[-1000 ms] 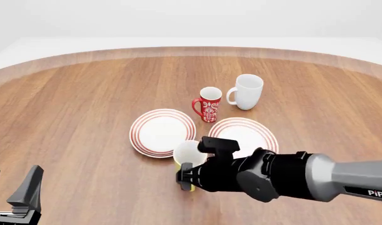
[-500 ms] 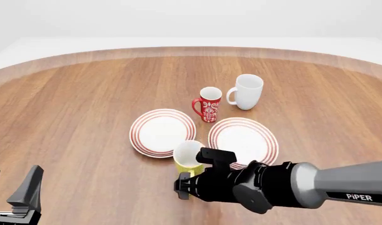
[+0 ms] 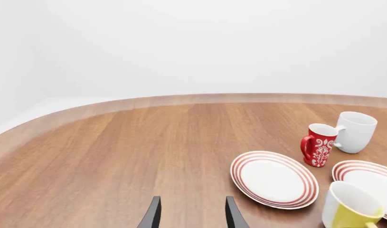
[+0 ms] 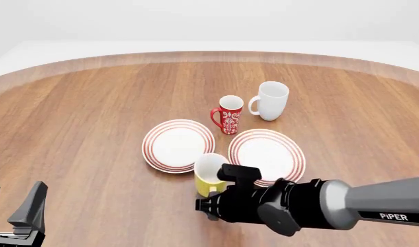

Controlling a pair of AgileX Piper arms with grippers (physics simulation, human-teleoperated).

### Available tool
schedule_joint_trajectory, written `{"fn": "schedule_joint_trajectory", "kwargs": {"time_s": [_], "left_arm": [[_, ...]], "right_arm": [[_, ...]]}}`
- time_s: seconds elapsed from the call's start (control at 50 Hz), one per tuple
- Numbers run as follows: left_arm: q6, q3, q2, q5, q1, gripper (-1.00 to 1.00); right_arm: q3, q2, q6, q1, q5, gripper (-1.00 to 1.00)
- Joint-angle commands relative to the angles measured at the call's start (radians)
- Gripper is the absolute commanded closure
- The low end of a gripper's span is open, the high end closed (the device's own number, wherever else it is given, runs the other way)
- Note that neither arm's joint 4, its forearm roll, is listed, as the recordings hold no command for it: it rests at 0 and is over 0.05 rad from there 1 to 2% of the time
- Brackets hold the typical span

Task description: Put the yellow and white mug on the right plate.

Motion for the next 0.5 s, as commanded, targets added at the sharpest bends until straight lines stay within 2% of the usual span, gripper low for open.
{"fn": "schedule_joint_trajectory", "kwargs": {"time_s": [0.02, 0.24, 0.5], "left_arm": [[0.0, 0.0, 0.0, 0.0, 0.0, -1.0], [0.0, 0.0, 0.0, 0.0, 0.0, -1.0], [0.0, 0.0, 0.0, 0.0, 0.0, -1.0]], "right_arm": [[-0.026, -0.013, -0.027, -0.05, 0.024, 1.0], [-0.037, -0.074, -0.1, -0.125, 0.095, 1.0], [-0.027, -0.113, -0.117, -0.146, 0.113, 1.0]]}}
